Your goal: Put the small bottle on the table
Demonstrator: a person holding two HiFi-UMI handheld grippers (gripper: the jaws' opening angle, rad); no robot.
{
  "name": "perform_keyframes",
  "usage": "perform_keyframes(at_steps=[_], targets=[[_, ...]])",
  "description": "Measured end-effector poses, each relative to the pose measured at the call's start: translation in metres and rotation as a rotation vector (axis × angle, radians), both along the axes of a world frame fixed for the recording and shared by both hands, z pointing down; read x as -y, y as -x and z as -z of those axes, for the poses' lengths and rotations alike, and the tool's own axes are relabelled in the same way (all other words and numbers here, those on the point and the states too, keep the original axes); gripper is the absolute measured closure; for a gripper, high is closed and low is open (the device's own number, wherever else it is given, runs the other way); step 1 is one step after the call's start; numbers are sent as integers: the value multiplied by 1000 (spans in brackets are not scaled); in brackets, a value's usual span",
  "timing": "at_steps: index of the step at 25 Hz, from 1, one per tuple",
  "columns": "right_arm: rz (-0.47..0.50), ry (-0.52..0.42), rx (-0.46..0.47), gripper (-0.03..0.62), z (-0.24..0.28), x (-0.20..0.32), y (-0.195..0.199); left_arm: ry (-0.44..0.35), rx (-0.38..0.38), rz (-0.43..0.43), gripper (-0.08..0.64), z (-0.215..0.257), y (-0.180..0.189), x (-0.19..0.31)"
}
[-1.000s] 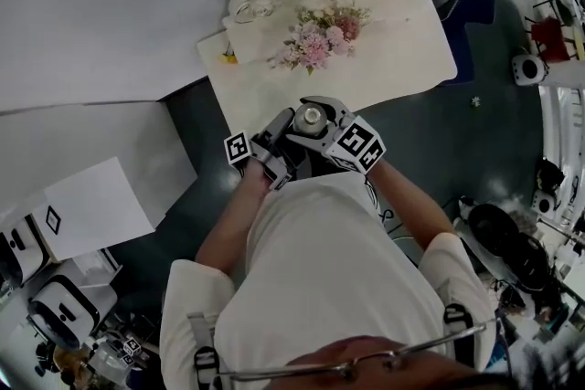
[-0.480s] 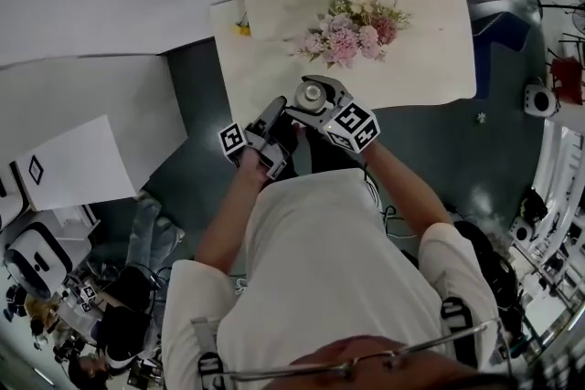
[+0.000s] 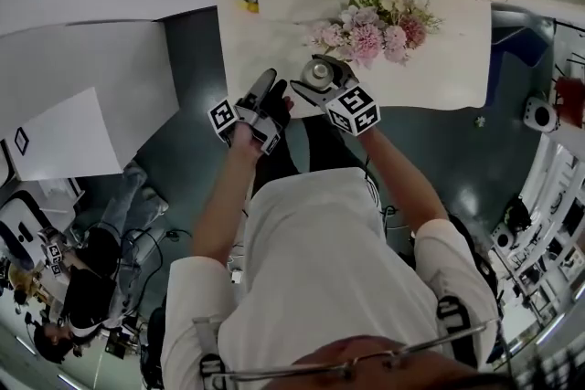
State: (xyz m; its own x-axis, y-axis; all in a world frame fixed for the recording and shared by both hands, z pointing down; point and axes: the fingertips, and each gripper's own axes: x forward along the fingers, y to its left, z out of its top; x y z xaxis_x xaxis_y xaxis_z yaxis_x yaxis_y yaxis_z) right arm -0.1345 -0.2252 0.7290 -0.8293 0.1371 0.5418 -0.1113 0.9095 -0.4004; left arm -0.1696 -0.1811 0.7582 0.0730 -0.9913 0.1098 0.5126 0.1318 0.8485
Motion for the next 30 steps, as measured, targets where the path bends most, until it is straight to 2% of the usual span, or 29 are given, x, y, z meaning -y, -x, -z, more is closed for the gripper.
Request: perform_keyframes(at_steps=[8,13,30], targets=[[-25,-45,-83,246,-65,6,6,49,6,8,176,-23,-2,-6],[-1,-117,-120,247,-88,7,6,48,3,27,176,-30,1,-5],[-10,-260,-166,245,-121,-3,-5,42,-8,10,176,-39,-1,-13]])
